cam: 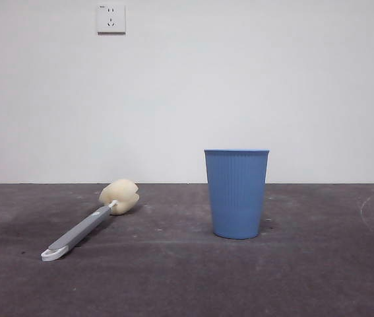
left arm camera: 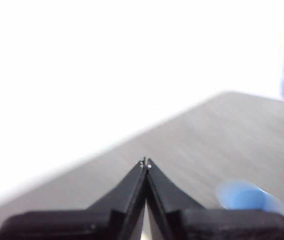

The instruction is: Pick up the cup brush,pick up the cup,insert the brush into the cup,clean the cup,put the cup brush back,put the cup back to the fixed position on the table

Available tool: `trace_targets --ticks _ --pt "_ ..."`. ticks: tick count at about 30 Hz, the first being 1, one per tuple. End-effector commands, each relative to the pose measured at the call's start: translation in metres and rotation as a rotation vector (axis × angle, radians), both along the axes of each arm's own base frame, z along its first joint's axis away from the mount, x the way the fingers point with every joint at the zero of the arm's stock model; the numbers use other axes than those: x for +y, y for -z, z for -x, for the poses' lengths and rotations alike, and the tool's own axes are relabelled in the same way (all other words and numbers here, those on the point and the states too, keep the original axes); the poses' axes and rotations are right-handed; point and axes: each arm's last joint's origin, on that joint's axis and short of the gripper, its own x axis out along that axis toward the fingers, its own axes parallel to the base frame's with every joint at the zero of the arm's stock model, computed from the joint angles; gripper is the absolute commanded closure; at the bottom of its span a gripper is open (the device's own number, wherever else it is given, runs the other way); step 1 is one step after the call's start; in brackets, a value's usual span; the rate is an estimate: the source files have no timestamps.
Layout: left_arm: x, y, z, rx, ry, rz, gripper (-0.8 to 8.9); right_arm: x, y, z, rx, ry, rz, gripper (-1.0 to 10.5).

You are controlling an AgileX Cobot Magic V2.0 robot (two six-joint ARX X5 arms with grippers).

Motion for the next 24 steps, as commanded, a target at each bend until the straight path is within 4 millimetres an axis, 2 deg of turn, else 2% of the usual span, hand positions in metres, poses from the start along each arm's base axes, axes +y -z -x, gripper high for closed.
trace_targets --ticks 1,4,7,9,17,20,24 --pt "0.016 -0.003 0.004 -0.078 -0.100 -0.064 8.17 0.000 0.000 0.000 0.000 0.006 -0.006 9.5" --pt "0.030 0.001 0.011 -0.108 -0.199 -0.083 8.17 0.000 0.000 0.000 0.001 0.006 -0.006 9.5" --pt "0.039 0.019 0.018 -0.115 -0.263 -0.087 8.17 0.000 0.000 0.000 0.000 0.007 -0.006 9.5" --pt "0.042 0.039 0.022 -0.124 -0.293 -0.088 8.17 0.000 0.000 0.000 0.000 0.007 -0.006 9.5" --pt "0.045 0.139 0.028 -0.087 -0.334 -0.037 8.17 0.000 0.000 0.000 0.000 0.007 -0.006 9.5" --pt "0.045 0.168 0.030 -0.034 -0.347 -0.031 8.17 0.000 0.000 0.000 0.001 0.006 -0.006 9.5" --pt "0.046 0.195 0.032 0.012 -0.360 -0.025 8.17 0.000 0.000 0.000 0.001 0.006 -0.006 9.5"
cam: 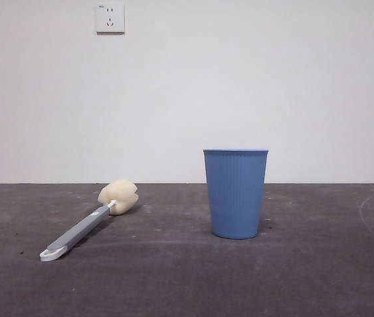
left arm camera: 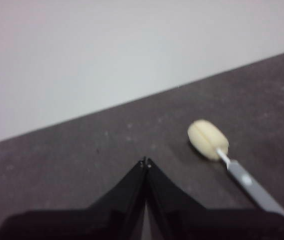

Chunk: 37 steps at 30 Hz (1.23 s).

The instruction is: Pick up the cup brush,pick up the cup,insert the brush into the cup,clean the cup,put the cup brush back,put the cup back to the fixed position on the table

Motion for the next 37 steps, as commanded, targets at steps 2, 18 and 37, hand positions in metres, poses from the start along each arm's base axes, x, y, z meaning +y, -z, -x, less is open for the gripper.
trace_targets --ticks 2,18,37 --pt "0.001 0.019 0.003 0.039 -0.037 0.045 8.17 0.000 0.000 0.000 -0.001 0.005 -0.005 9.5" --pt "0.003 0.035 0.012 0.174 -0.115 0.188 8.17 0.000 0.000 0.000 -0.002 0.005 -0.005 9.5" --pt "0.003 0.035 0.012 0.171 -0.125 0.187 8.17 0.000 0.000 0.000 0.000 0.005 -0.004 9.5"
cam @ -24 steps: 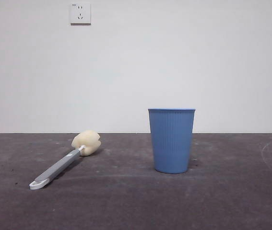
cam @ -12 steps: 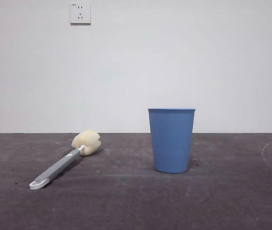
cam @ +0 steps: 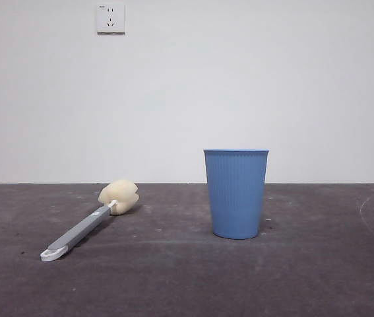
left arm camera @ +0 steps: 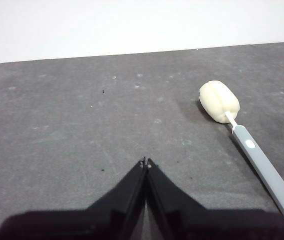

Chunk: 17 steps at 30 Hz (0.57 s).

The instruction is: Pick up the cup brush,pick up the cup,insert the brush into the cup,clean the cup,put the cup brush back,put the cup back to the fixed position on the table

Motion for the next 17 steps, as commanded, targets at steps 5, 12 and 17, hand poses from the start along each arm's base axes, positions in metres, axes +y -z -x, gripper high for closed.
trace_targets --ticks 5,12,17 --pt "0.000 0.004 -0.001 0.006 -0.009 0.010 8.17 -0.012 -0.010 0.005 -0.209 0.060 0.036 9.5" --pt "0.000 0.004 -0.001 0.006 -0.009 0.010 8.17 -0.033 -0.023 0.017 -0.567 0.204 -0.078 9.5" --pt "0.000 0.004 -0.001 0.006 -0.009 0.010 8.17 -0.041 0.003 0.020 -0.720 0.281 -0.098 9.5"
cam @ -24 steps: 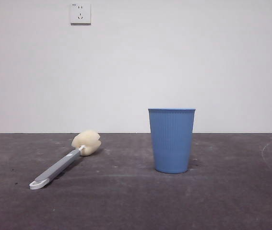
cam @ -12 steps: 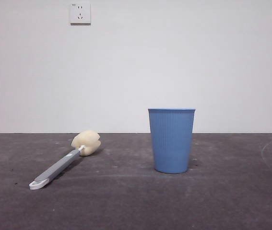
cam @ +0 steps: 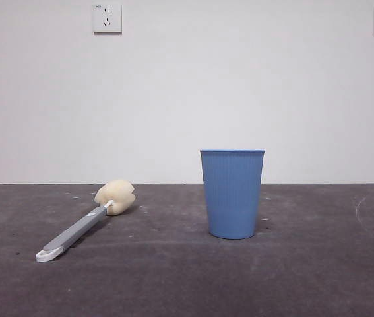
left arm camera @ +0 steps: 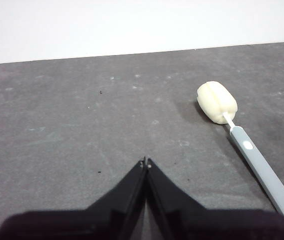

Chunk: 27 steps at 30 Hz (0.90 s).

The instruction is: Pick up the cup brush,pick up the cup,insert the brush into the cup,clean the cup,put the cup brush back,put the cup back to the fixed position on the table

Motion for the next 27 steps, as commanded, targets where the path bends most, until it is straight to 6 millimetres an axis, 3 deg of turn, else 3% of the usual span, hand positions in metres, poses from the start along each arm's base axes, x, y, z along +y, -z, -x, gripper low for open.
trace_targets --ticks 1,11,20,27 --pt "0.000 0.004 -0.001 0.006 -0.006 0.010 8.17 -0.002 0.023 -0.003 -0.057 0.041 0.007 9.5" --pt "0.000 0.004 -0.001 0.006 -0.006 0.010 8.17 -0.007 0.114 -0.021 -0.158 0.181 -0.057 9.5" --pt "0.000 0.004 -0.001 0.006 -0.006 0.010 8.17 -0.016 0.147 -0.028 -0.162 0.287 -0.040 9.5" --pt "0.000 0.004 -0.001 0.006 -0.006 0.010 8.17 -0.020 0.174 -0.033 -0.025 0.339 -0.050 9.5"
